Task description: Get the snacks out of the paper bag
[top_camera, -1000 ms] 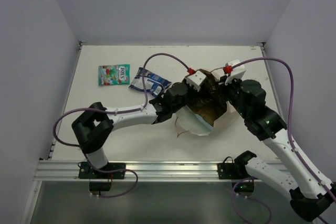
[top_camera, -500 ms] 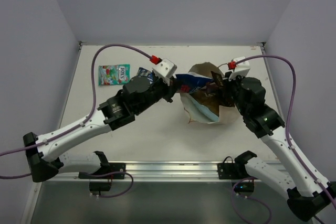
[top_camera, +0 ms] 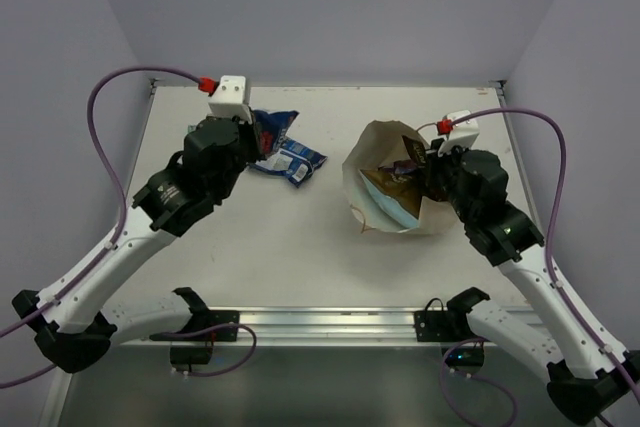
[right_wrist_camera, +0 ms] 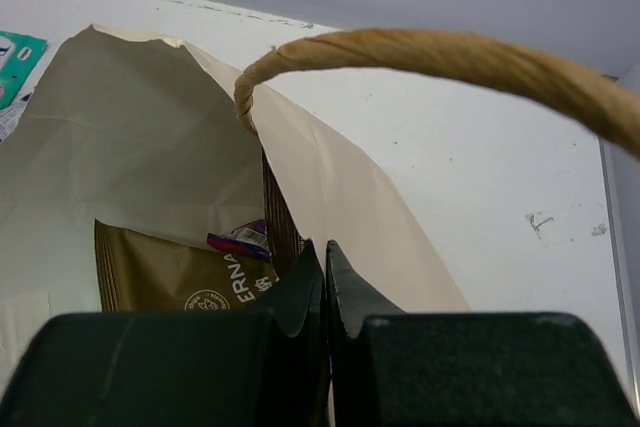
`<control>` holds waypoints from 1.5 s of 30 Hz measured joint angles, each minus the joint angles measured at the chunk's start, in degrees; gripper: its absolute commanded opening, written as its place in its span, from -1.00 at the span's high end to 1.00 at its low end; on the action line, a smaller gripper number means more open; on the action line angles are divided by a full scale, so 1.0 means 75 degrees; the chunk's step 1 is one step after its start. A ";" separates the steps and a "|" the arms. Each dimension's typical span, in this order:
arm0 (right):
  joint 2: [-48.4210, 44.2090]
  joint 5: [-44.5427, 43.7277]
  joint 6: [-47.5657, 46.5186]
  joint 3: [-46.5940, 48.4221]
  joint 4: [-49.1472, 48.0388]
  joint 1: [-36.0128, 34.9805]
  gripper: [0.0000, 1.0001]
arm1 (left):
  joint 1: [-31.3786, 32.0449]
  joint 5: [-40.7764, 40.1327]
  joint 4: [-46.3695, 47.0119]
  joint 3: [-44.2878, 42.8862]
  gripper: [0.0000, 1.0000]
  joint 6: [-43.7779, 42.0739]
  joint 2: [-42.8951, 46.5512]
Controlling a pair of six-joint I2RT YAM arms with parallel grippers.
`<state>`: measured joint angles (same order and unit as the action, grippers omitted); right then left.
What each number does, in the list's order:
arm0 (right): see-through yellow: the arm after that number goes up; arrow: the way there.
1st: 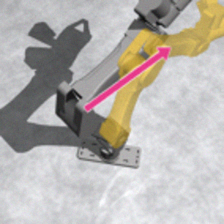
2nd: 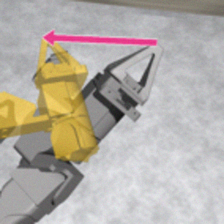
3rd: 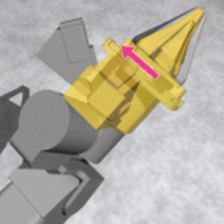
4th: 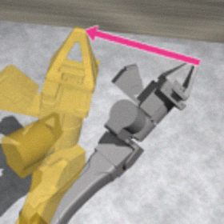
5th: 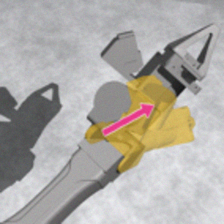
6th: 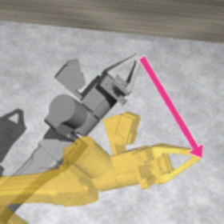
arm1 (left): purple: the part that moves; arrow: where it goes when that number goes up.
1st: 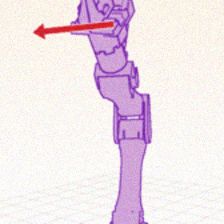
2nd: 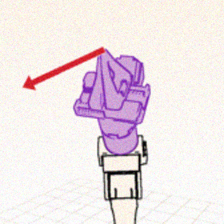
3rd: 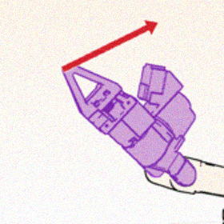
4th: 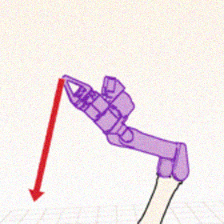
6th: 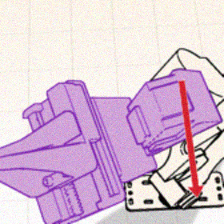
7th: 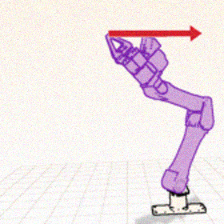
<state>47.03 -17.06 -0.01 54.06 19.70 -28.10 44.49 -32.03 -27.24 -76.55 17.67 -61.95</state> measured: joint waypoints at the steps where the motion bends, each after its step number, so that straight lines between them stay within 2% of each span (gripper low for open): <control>1: -0.0029 0.0006 -0.0015 -0.0012 0.0000 0.0000 1.00 | -0.0140 -0.0052 -0.0111 0.0172 1.00 0.0122 -0.0006; 7: -0.0079 0.0061 -0.0111 -0.0023 0.0006 0.0000 1.00 | -0.1215 0.0361 -0.0396 0.1480 1.00 0.0659 0.0079; 14: -0.0079 0.0219 -0.0154 -0.0026 0.0009 0.0003 1.00 | -0.2253 0.2634 0.0137 0.3550 1.00 0.0979 0.0303; 18: -0.0082 0.0268 -0.0178 -0.0038 0.0003 0.0006 1.00 | -0.3328 0.3649 0.0629 0.4715 0.99 0.1183 0.0571; 19: -0.0082 0.0291 -0.0178 -0.0052 0.0000 0.0006 1.00 | -0.3558 0.3666 0.0624 0.4858 0.76 0.1227 0.0571; 21: -0.0079 0.0364 -0.0187 -0.0082 -0.0003 0.0006 1.00 | -0.4039 0.3550 0.0530 0.5004 0.48 0.1279 0.0414; 22: -0.0079 0.0405 -0.0192 -0.0099 -0.0003 0.0006 1.00 | -0.4217 0.3424 0.0455 0.5004 0.07 0.1285 0.0294; 25: -0.0082 0.0458 -0.0227 -0.0111 -0.0006 0.0006 1.00 | -0.4497 0.3054 0.0166 0.4934 -0.62 0.1265 -0.0006; 28: -0.0090 0.0621 -0.0347 -0.0111 -0.0003 0.0006 1.00 | -0.4567 0.3016 -0.0149 0.4683 -0.71 0.1294 0.0000; 33: -0.0099 0.0944 -0.0638 -0.0111 0.0006 0.0006 1.00 | -0.4497 0.3739 -0.0224 0.3762 -0.73 0.1346 0.0452; 35: -0.0140 0.1116 -0.0778 -0.0111 0.0012 0.0006 1.00 | -0.4147 0.4051 -0.0201 0.3281 -0.74 0.1486 0.0688; 40: -0.0245 0.1539 -0.1023 -0.0079 0.0020 0.0003 1.00 | -0.2209 0.4485 0.0195 0.2550 -0.73 0.2241 0.0793; 45: -0.0239 0.1778 -0.1180 0.0003 0.0079 -0.0003 1.00 | -0.0216 0.4371 0.0801 0.2212 -0.73 0.3375 0.0207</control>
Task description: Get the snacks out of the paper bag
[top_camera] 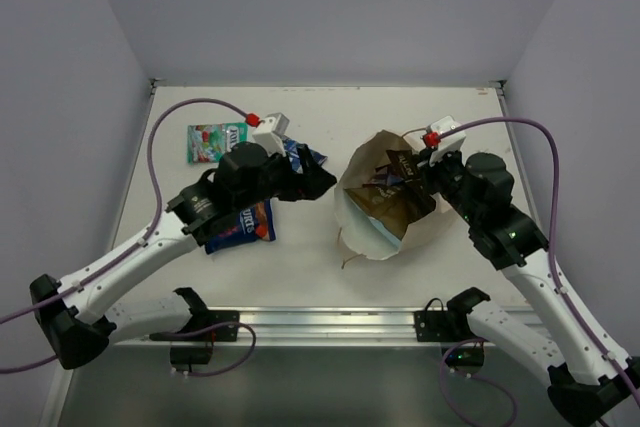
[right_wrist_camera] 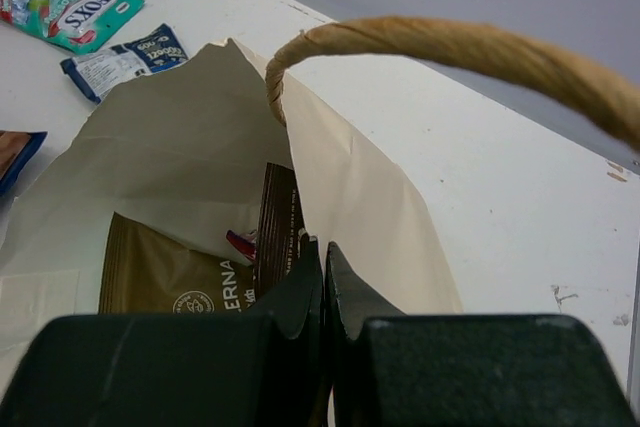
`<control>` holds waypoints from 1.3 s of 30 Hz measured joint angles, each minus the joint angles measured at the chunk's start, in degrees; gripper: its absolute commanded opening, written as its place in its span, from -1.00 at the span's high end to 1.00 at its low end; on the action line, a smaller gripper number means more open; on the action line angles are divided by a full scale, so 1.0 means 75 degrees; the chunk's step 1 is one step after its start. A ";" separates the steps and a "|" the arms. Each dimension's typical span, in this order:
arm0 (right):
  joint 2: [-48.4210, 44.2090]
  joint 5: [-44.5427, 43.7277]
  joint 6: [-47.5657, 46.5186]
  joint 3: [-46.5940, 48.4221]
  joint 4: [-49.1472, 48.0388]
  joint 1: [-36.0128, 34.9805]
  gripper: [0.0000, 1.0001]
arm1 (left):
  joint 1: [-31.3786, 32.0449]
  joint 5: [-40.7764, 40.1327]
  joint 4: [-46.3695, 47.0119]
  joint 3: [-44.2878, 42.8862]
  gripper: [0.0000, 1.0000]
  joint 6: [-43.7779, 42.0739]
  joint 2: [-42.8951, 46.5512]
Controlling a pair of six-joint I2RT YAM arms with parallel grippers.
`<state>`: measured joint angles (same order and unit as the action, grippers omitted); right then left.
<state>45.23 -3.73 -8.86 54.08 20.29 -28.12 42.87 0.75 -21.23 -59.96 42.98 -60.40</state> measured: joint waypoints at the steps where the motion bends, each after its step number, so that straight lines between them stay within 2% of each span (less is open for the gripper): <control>1: -0.0003 0.0041 -0.0017 0.0015 0.0017 0.0000 1.00 | 0.0280 -0.0090 0.0122 -0.0079 -0.72 0.0152 -0.0163; 5: -0.0003 0.0099 -0.0029 0.0032 0.0047 -0.0015 1.00 | 0.1434 -0.0682 0.0935 -0.0402 -0.70 0.0851 -0.0976; 11: -0.0017 0.0122 -0.0026 0.0032 0.0079 -0.0050 1.00 | 0.2393 -0.1612 0.1810 -0.1227 -0.70 0.1527 -0.2401; 17: -0.0146 0.0122 0.0000 0.0032 0.0157 -0.0050 1.00 | 0.2704 -0.2346 0.2273 -0.1909 -0.68 0.1856 -0.3716; 23: -0.0149 0.0181 0.0050 0.0029 0.0198 -0.0050 1.00 | 0.2702 -0.2757 0.2311 -0.2492 -0.51 0.2005 -0.4861; 26: -0.0149 0.0181 0.0085 0.0020 0.0216 -0.0050 1.00 | 0.2702 -0.2821 0.2314 -0.2789 -0.27 0.2037 -0.5286; 27: -0.0149 0.0184 0.0099 0.0017 0.0210 -0.0050 1.00 | 0.2702 -0.2824 0.2308 -0.2885 -0.05 0.2069 -0.5406; 29: -0.0152 0.0213 0.0137 0.0015 0.0195 -0.0050 1.00 | 0.2704 -0.2812 0.2320 -0.3008 0.24 0.2159 -0.5572; 30: -0.0154 0.0221 0.0152 0.0015 0.0189 -0.0050 1.00 | 0.2707 -0.2806 0.2320 -0.3022 0.54 0.2186 -0.5607; 33: -0.0189 0.0184 0.0187 -0.0015 0.0149 -0.0050 1.00 | 0.2710 -0.2830 0.2323 -0.3022 1.00 0.2215 -0.5598; 39: -0.0233 -0.0175 0.0373 -0.0105 -0.0064 -0.0076 1.00 | 0.2710 -0.2856 0.2229 -0.2553 1.00 0.2159 -0.5024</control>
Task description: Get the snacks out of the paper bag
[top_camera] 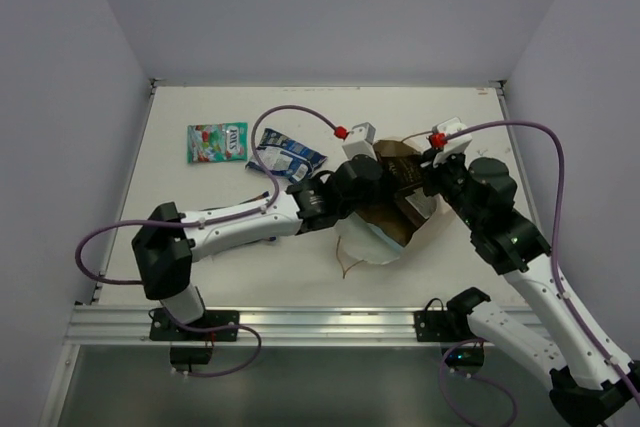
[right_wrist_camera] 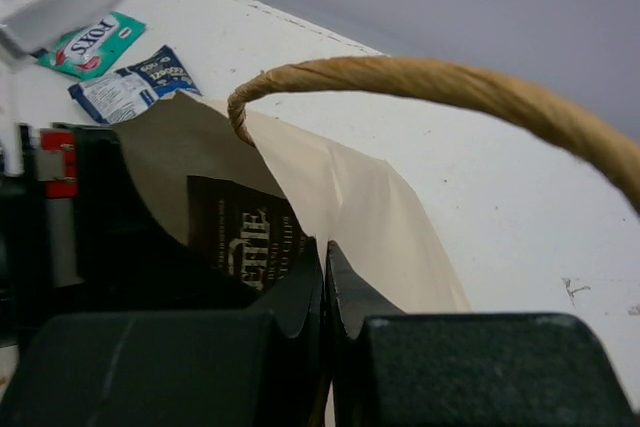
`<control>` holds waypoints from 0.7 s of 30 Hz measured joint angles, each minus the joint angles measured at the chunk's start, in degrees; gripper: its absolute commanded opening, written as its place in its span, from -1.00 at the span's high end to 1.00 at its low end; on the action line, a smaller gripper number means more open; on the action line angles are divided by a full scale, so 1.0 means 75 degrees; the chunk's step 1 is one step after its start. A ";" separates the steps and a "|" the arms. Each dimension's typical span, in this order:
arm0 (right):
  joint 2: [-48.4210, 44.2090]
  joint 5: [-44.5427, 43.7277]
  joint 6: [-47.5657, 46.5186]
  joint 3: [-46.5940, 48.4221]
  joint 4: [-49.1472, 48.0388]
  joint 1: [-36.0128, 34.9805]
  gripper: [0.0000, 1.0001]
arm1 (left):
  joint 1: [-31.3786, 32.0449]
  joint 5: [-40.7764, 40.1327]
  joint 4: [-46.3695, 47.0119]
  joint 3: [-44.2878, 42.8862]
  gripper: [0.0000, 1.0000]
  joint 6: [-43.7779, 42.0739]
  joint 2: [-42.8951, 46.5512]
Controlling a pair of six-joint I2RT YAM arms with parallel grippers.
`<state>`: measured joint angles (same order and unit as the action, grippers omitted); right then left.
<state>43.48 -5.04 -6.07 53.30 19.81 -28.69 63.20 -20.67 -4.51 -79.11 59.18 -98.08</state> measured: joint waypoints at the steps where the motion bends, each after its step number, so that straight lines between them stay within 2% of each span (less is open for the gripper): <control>1: 0.0000 -0.0079 0.0032 -0.0006 -0.0047 -0.0015 1.00 | 0.0003 0.0006 -0.0055 0.0087 1.00 -0.0023 0.0143; 8: 0.0119 -0.0839 0.0172 -0.0055 -0.0358 -0.0023 1.00 | 0.0029 0.0315 -0.0685 0.0286 1.00 -0.0731 0.1588; 15: 0.0201 -0.1472 0.0300 -0.0160 -0.0621 -0.0006 1.00 | -0.0108 0.0583 -0.1906 0.0265 1.00 -0.1521 0.3346; 21: 0.0221 -0.1711 0.0344 -0.0178 -0.0618 0.0067 1.00 | -0.0950 0.0656 -0.3270 -0.0198 1.00 -0.2124 0.4366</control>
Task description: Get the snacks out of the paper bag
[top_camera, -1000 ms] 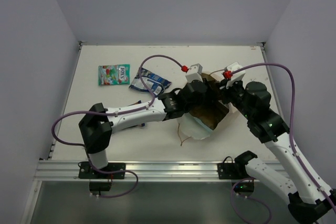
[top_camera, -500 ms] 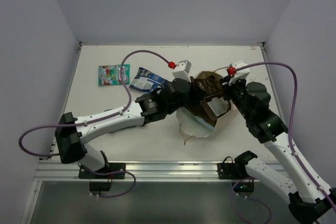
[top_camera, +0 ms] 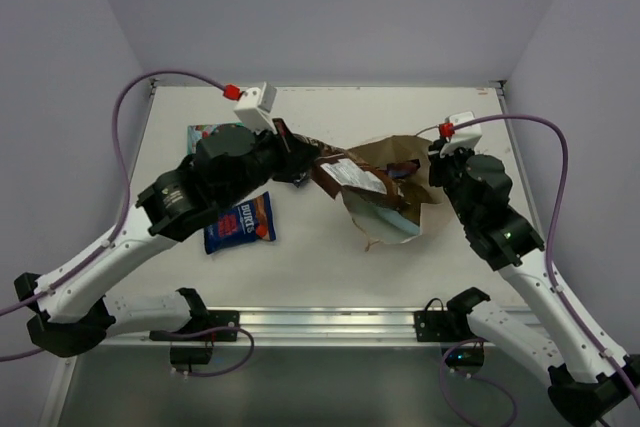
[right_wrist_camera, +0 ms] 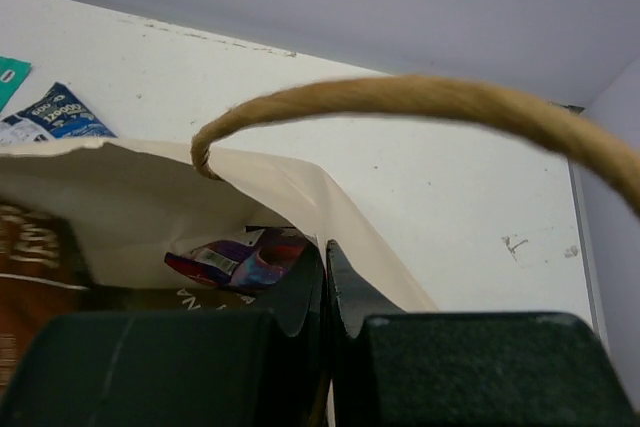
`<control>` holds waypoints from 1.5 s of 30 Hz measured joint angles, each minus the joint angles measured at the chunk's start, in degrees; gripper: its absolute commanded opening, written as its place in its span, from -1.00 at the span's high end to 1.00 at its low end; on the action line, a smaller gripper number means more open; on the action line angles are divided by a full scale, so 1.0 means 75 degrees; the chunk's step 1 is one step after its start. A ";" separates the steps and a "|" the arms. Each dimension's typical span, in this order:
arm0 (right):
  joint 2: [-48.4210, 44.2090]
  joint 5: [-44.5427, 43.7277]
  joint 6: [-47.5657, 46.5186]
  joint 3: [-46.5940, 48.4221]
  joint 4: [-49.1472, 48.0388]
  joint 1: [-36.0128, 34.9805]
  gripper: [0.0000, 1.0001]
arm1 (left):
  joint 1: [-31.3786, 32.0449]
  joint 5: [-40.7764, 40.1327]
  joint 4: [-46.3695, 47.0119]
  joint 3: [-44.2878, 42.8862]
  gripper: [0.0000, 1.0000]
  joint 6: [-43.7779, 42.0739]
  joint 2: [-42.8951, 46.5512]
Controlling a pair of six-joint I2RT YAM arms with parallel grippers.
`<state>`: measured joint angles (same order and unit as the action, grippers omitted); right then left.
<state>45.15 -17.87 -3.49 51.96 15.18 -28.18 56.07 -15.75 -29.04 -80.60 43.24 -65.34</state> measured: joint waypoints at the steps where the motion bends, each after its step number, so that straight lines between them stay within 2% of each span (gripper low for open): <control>1: 0.0003 -0.0058 0.0000 -0.0006 0.0006 0.0003 1.00 | -0.0224 -0.0038 -0.0356 -0.0242 1.00 -0.0140 0.0096; 5: 0.0009 -0.0152 0.0000 -0.0055 0.0000 0.0038 1.00 | -0.0659 -0.0597 -0.1306 -0.1075 1.00 -0.0530 0.0297; 14: 0.0009 -0.0154 -0.0009 -0.0093 0.0032 0.0064 1.00 | -0.0743 -0.2092 -0.2591 -0.2591 1.00 -0.1236 0.0344; 22: 0.0015 -0.0146 -0.0003 -0.0114 0.0029 0.0067 1.00 | -0.0813 -0.2465 -0.2524 -0.3724 1.00 -0.1883 0.0085; 28: -0.0090 -0.0058 0.0006 -0.0114 0.0099 0.0067 1.00 | -0.1029 -0.2830 -0.2159 -0.3284 1.00 -0.2209 -0.0254; 36: -0.0321 0.0300 0.0038 -0.0114 0.0274 0.0067 1.00 | -0.3133 -0.1180 -0.0740 -0.1690 1.00 -0.2323 -0.1918; 39: -0.0353 0.0396 0.0070 -0.0114 0.0280 0.0067 1.00 | -0.3835 -0.0487 -0.0067 -0.1786 1.00 -0.2331 -0.2882; 45: -0.0321 0.0583 0.0099 -0.0114 0.0280 0.0067 1.00 | -0.5036 0.1032 0.0982 -0.3101 1.00 -0.2314 -0.5141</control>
<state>42.74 -13.50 -2.74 51.11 17.28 -27.68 18.31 -8.01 -21.67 -103.85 25.89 -103.90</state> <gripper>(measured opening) 0.021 0.018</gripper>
